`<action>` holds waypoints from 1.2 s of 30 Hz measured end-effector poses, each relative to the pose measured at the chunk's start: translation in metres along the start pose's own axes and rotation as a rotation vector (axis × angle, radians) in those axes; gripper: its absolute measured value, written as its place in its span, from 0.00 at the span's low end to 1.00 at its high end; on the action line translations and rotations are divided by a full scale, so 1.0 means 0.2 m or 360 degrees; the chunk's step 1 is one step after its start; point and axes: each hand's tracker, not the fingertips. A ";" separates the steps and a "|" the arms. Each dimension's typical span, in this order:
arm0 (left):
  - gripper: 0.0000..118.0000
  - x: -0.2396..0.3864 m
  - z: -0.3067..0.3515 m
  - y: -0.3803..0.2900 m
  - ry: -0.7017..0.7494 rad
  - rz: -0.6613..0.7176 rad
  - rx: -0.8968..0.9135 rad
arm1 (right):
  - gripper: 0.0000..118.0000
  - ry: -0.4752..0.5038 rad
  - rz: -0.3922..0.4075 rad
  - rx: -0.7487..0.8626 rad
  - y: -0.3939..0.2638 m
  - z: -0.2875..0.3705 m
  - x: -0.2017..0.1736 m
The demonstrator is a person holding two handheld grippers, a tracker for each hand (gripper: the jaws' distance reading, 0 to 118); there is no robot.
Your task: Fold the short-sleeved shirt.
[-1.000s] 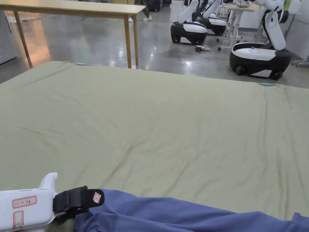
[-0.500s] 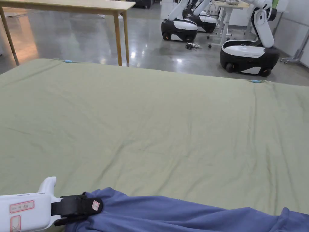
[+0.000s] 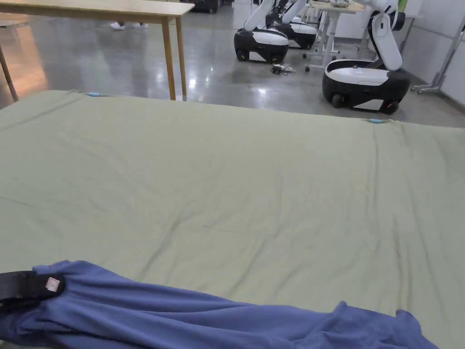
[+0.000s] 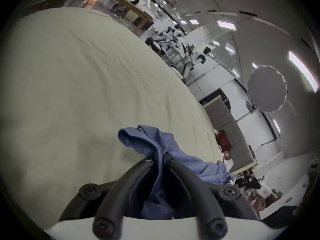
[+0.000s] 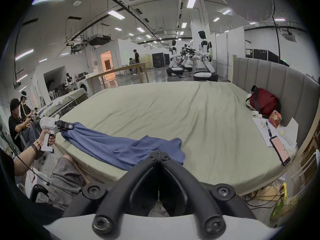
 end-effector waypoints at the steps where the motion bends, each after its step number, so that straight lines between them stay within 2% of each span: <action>1: 0.05 -0.01 0.01 0.01 0.0009 -0.0029 -0.0007 | 0.02 0.0003 0.0000 0.0002 0.00 0.00 0.00; 5: 0.05 0.10 -0.02 -0.01 0.0096 -0.0125 -0.0063 | 0.02 0.0011 0.0005 -0.0003 0.00 -0.02 -0.01; 8: 0.05 0.23 0.01 -0.02 0.0065 -0.0122 -0.0026 | 0.02 0.0022 0.0006 -0.0009 0.01 -0.03 -0.02; 13: 0.05 0.68 0.03 -0.13 0.0050 -0.0233 0.0027 | 0.02 0.0031 0.0024 -0.0008 0.02 -0.05 -0.03; 16: 0.05 0.91 -0.06 -0.23 0.0036 -0.0338 -0.0014 | 0.02 0.0044 0.0024 -0.0001 0.02 -0.05 -0.03; 19: 0.05 1.08 -0.25 -0.37 0.0163 -0.0477 -0.0107 | 0.02 0.0054 0.0027 0.0010 0.02 -0.04 -0.02; 24: 0.05 1.14 -0.64 -0.61 0.0408 -0.0766 -0.0307 | 0.02 0.0053 0.0013 0.0026 0.00 -0.01 0.00; 28: 0.05 1.05 -0.83 -0.74 0.0433 -0.0733 -0.0395 | 0.02 0.0017 0.0005 0.0034 -0.01 0.01 0.04; 30: 0.06 1.00 -0.83 -0.72 0.0396 -0.0625 -0.0363 | 0.02 0.0007 -0.0014 0.0037 -0.01 0.02 0.05; 31: 0.13 0.99 -0.81 -0.70 0.0365 -0.0585 -0.0330 | 0.02 0.0002 -0.0018 0.0038 -0.01 0.02 0.06; 33: 0.71 0.99 -0.76 -0.65 0.0231 -0.0479 -0.0362 | 0.02 -0.0007 -0.0024 0.0038 -0.01 0.02 0.06; 34: 0.93 0.99 -0.74 -0.63 0.0161 -0.0453 -0.0381 | 0.02 -0.0006 -0.0024 0.0034 -0.01 0.02 0.07; 35: 1.00 1.00 -0.71 -0.63 0.0129 -0.0432 -0.0407 | 0.02 -0.0006 -0.0021 0.0032 -0.01 0.01 0.06; 36: 1.00 1.05 -0.66 -0.62 0.0131 -0.0468 -0.0401 | 0.02 -0.0008 -0.0015 0.0033 -0.01 0.01 0.06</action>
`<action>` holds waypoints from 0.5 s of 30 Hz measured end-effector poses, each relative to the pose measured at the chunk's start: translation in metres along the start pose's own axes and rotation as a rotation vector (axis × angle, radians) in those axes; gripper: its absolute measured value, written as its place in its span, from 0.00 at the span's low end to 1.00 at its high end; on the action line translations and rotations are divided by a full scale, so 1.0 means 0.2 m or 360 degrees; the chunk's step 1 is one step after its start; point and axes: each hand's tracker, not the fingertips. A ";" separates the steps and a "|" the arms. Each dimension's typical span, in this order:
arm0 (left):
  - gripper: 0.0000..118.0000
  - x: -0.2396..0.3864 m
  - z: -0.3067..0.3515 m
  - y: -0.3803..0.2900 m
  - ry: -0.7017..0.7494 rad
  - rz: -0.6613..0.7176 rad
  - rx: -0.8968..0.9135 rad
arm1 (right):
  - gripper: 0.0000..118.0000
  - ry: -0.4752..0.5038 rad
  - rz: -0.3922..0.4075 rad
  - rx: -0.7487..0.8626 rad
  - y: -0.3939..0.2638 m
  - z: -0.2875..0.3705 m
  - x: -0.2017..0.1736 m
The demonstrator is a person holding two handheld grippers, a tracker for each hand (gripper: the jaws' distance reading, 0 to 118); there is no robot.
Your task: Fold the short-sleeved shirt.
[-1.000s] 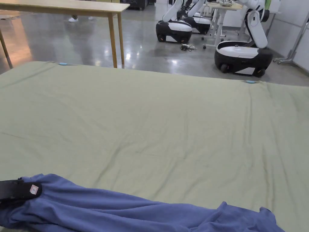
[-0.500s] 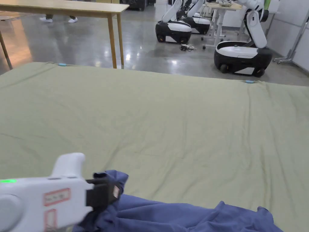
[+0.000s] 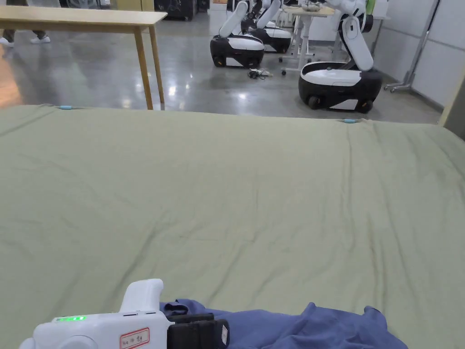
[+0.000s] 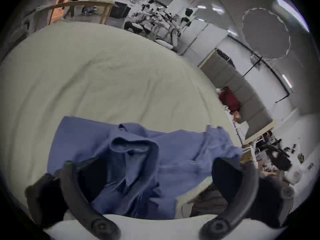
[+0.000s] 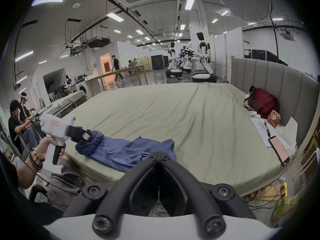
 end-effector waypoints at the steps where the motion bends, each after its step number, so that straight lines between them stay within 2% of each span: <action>1: 0.99 0.02 0.06 0.01 -0.0010 -0.0048 0.0064 | 0.02 0.0002 0.0003 -0.0003 0.00 0.00 0.00; 3: 0.98 0.02 0.16 0.03 -0.0020 -0.0120 0.0143 | 0.02 0.0015 0.0000 -0.0001 0.00 -0.01 -0.01; 5: 0.98 0.02 0.28 0.02 -0.0040 -0.0072 0.0214 | 0.02 0.0029 0.0000 -0.0003 0.00 -0.02 -0.01; 6: 0.94 0.00 0.33 0.02 -0.0054 -0.0075 0.0247 | 0.02 0.0031 0.0003 -0.0004 0.00 -0.02 -0.02; 7: 0.82 -0.02 0.39 0.01 -0.0026 -0.0074 0.0320 | 0.02 0.0032 0.0004 -0.0007 -0.01 -0.02 -0.02; 8: 0.45 -0.03 0.42 0.01 0.0003 -0.0066 0.0368 | 0.02 0.0036 0.0005 -0.0012 -0.01 -0.03 -0.02; 9: 0.03 -0.06 0.42 0.01 0.0026 -0.0078 0.0344 | 0.02 0.0041 0.0005 -0.0018 -0.01 -0.03 -0.02; 10: 0.00 -0.11 0.40 0.01 0.0043 -0.0063 0.0350 | 0.02 0.0045 0.0009 -0.0022 -0.01 -0.04 -0.03; 12: 0.00 -0.16 0.33 0.00 -0.0049 0.0039 0.0216 | 0.02 0.0053 0.0020 -0.0028 -0.01 -0.05 -0.04; 15: 0.00 -0.23 0.16 -0.02 -0.0130 0.0071 0.0147 | 0.02 0.0062 0.0022 -0.0025 -0.01 -0.05 -0.05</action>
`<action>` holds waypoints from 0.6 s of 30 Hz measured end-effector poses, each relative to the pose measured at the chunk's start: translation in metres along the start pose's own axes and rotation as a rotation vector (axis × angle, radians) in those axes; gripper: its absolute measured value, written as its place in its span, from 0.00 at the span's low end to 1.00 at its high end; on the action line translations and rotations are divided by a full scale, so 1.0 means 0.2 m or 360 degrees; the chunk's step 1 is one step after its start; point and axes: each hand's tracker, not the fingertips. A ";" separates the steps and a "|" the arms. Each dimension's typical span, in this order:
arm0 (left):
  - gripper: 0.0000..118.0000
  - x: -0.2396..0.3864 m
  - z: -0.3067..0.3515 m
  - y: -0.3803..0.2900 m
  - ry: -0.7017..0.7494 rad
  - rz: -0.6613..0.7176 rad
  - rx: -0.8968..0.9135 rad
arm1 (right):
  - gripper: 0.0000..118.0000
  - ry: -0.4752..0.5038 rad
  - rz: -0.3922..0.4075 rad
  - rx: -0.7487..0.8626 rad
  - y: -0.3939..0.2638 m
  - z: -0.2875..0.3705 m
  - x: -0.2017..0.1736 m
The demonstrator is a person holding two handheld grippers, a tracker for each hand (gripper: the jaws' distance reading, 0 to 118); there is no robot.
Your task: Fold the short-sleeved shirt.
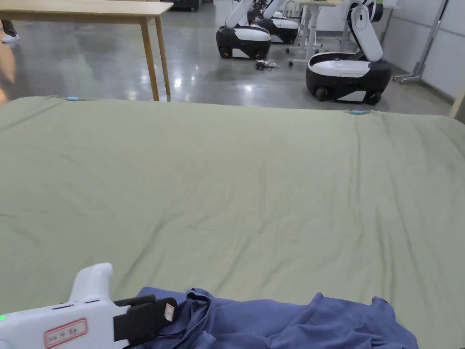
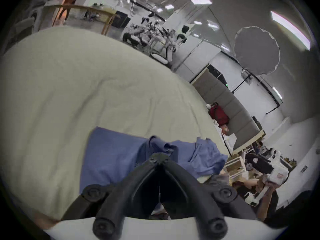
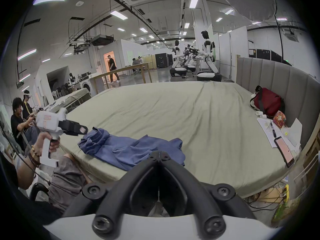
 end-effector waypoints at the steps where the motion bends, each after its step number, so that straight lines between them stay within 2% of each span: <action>1: 0.00 -0.02 -0.06 -0.02 -0.0014 -0.0002 -0.0051 | 0.02 0.0003 -0.0005 0.0000 0.00 0.00 0.00; 5: 0.00 -0.04 -0.26 -0.08 -0.0245 0.0120 -0.0150 | 0.02 -0.0007 -0.0010 -0.0010 0.00 0.01 0.00; 11: 0.00 -0.02 -0.41 -0.13 -0.0187 0.0122 -0.0206 | 0.02 -0.0023 -0.0016 -0.0019 -0.01 0.01 0.01; 14: 0.00 -0.01 -0.36 -0.09 -0.0189 0.0120 -0.0172 | 0.02 -0.0024 -0.0016 -0.0021 -0.01 0.01 0.01; 18: 0.00 0.08 -0.08 -0.05 -0.0253 -0.0050 -0.0023 | 0.02 -0.0015 -0.0015 0.0008 0.01 0.02 0.01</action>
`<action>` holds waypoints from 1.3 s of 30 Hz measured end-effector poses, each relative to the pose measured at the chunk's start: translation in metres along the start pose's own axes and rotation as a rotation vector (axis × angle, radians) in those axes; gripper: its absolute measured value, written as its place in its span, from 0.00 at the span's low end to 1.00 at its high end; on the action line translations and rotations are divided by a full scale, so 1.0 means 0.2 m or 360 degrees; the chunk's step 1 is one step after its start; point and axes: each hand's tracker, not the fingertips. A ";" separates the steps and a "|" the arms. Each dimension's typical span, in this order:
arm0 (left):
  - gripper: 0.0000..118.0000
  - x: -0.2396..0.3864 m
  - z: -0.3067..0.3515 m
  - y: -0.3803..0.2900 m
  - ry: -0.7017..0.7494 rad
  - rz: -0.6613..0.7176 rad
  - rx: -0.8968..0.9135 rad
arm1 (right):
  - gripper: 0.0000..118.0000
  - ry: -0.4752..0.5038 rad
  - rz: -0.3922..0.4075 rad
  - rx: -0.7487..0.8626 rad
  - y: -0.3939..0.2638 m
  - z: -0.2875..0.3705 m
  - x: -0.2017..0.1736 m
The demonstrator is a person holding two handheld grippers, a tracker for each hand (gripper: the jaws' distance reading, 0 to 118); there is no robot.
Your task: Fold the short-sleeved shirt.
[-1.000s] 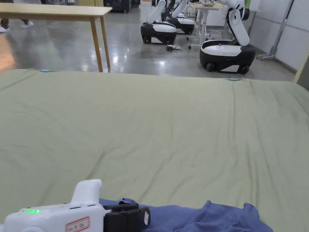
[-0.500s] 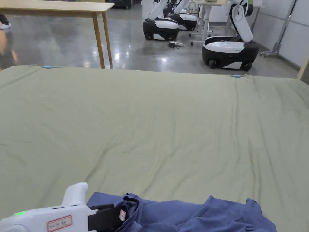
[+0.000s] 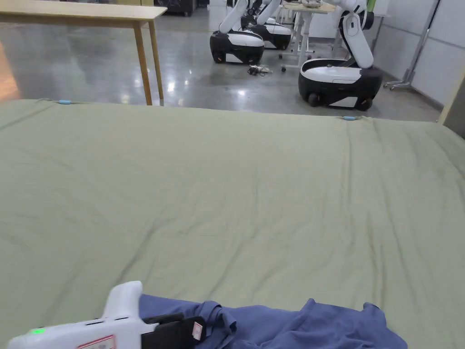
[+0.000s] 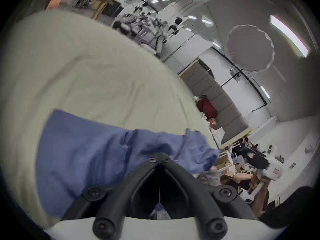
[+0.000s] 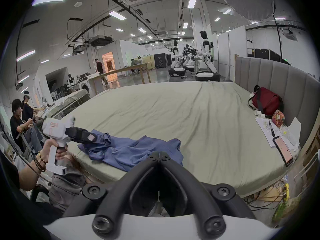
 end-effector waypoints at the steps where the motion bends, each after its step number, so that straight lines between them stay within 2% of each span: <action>1: 0.00 0.03 0.08 -0.01 -0.0045 -0.0022 0.0038 | 0.02 0.0005 0.0002 0.0012 0.01 0.01 0.00; 3: 0.00 0.07 0.25 -0.03 -0.0102 -0.0060 0.0104 | 0.02 0.0008 0.0015 0.0038 0.02 0.02 -0.01; 6: 0.00 0.07 0.42 -0.07 -0.0062 -0.0045 0.0166 | 0.02 0.0010 0.0022 0.0044 0.03 0.02 -0.01; 10: 0.00 -0.01 0.47 -0.04 0.0008 -0.0080 0.0179 | 0.02 0.0028 0.0050 0.0042 0.04 0.00 -0.03; 12: 0.00 -0.06 0.45 0.00 0.0014 -0.0096 0.0088 | 0.02 0.0039 0.0055 0.0043 0.04 0.00 -0.03; 13: 0.06 -0.10 0.43 0.02 0.0024 -0.0098 0.0085 | 0.02 0.0042 0.0055 0.0044 0.05 0.00 -0.04; 14: 0.31 -0.13 0.42 0.03 0.0047 -0.0095 0.0087 | 0.02 0.0045 0.0056 0.0044 0.05 0.00 -0.04; 15: 0.60 -0.18 0.39 0.05 0.0066 -0.0092 0.0081 | 0.02 0.0047 0.0058 0.0042 0.05 0.00 -0.05; 16: 0.81 -0.23 0.36 0.07 0.0098 -0.0049 0.0060 | 0.02 0.0044 0.0060 0.0041 0.04 0.00 -0.05; 17: 0.89 -0.29 0.34 0.08 0.0067 -0.0013 0.0030 | 0.02 0.0041 0.0060 0.0041 0.04 0.00 -0.05; 25: 0.88 -0.62 0.16 0.12 -0.0122 0.0366 -0.0060 | 0.02 0.0016 0.0062 0.0018 0.04 0.01 -0.06; 29: 0.84 -0.59 0.10 0.10 -0.0368 0.0370 -0.0029 | 0.02 0.0010 0.0058 0.0012 0.04 0.01 -0.06; 31: 0.67 -0.55 0.07 0.08 -0.0262 0.0295 -0.0048 | 0.02 0.0007 0.0056 0.0009 0.04 0.00 -0.06; 33: 0.18 -0.53 0.03 0.07 -0.0079 0.0199 -0.0073 | 0.02 0.0011 0.0057 0.0002 0.04 -0.01 -0.06; 34: 0.12 -0.54 0.03 0.07 -0.0018 0.0220 -0.0066 | 0.02 0.0010 0.0059 -0.0002 0.04 -0.01 -0.06; 35: 0.12 -0.53 0.03 0.07 -0.0105 0.0241 -0.0064 | 0.02 0.0009 0.0060 -0.0005 0.03 -0.01 -0.06; 39: 0.12 -0.50 0.09 0.10 -0.0065 0.0185 -0.0031 | 0.02 0.0012 0.0057 -0.0010 0.03 -0.01 -0.06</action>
